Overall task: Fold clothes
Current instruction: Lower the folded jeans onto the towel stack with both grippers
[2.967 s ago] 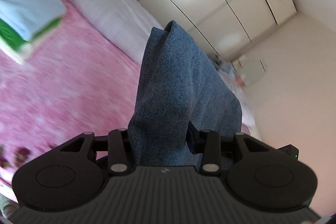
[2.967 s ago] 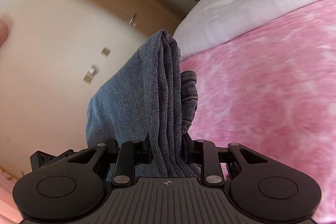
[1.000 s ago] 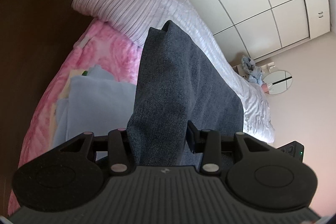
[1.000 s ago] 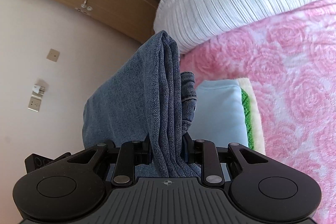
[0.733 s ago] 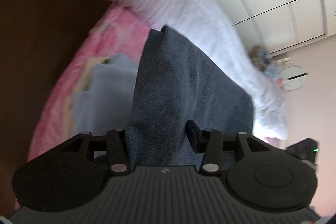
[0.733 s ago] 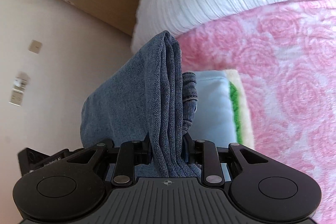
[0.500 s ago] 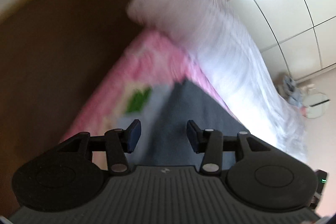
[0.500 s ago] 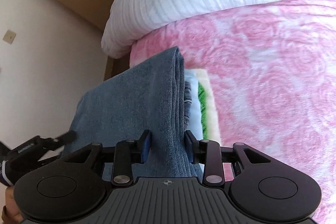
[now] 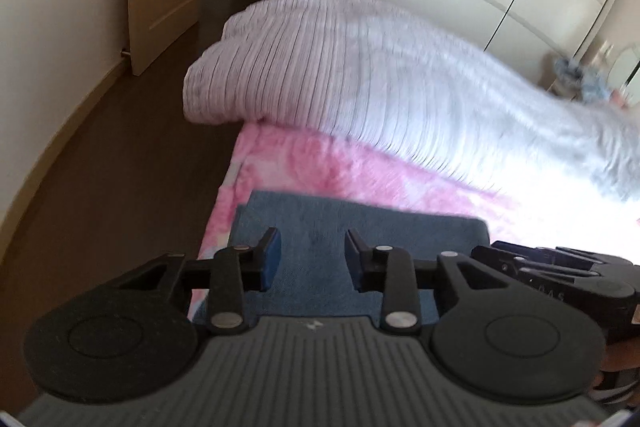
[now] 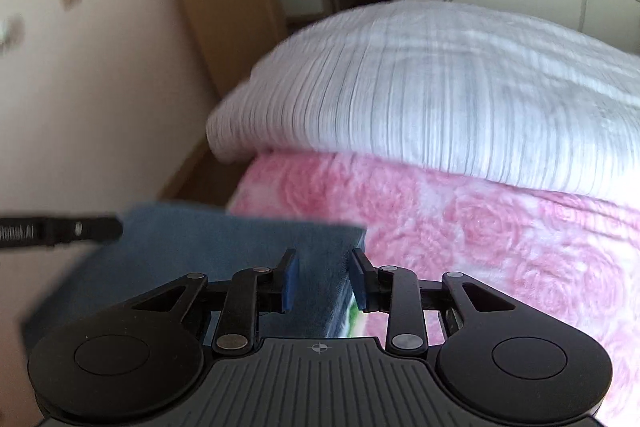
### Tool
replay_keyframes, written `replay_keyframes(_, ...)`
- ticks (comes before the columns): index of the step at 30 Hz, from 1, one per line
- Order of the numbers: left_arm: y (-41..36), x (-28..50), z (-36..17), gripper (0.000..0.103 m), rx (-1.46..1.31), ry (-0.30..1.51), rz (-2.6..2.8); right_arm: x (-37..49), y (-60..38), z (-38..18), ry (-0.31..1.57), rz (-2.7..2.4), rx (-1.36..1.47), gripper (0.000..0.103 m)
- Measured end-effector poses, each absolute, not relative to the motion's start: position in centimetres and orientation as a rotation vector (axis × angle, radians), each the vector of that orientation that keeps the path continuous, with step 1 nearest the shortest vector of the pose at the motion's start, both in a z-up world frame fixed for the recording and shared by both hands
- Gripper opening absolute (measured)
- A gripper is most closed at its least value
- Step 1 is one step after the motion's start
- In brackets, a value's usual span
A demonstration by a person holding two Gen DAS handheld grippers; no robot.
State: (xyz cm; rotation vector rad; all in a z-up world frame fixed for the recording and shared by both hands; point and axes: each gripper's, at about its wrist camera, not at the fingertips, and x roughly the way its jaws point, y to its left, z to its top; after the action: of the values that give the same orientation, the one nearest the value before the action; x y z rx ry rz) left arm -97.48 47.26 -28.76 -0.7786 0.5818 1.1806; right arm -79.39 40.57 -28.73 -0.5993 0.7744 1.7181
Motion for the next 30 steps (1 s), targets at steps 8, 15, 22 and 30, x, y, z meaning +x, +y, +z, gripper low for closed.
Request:
replay_keyframes(8, 46.6, -99.4, -32.4, 0.039, -0.800, 0.499, 1.205, -74.8, 42.7, -33.9, 1.262, 1.647, -0.320, 0.031)
replay_keyframes(15, 41.9, -100.8, -28.5, 0.022, -0.796, 0.449, 1.243, -72.5, 39.5, -29.6, 1.141, 1.732, -0.283, 0.031)
replay_keyframes(22, 34.1, -101.3, -28.0, 0.011, -0.796, 0.483, 1.251, -72.7, 32.0, -28.0, 0.986, 1.809, -0.378, 0.018)
replay_keyframes(30, 31.7, -102.0, -32.1, 0.008, -0.841, 0.533, 1.329, -75.7, 30.2, -33.3, 1.069, 1.766, -0.531, 0.014)
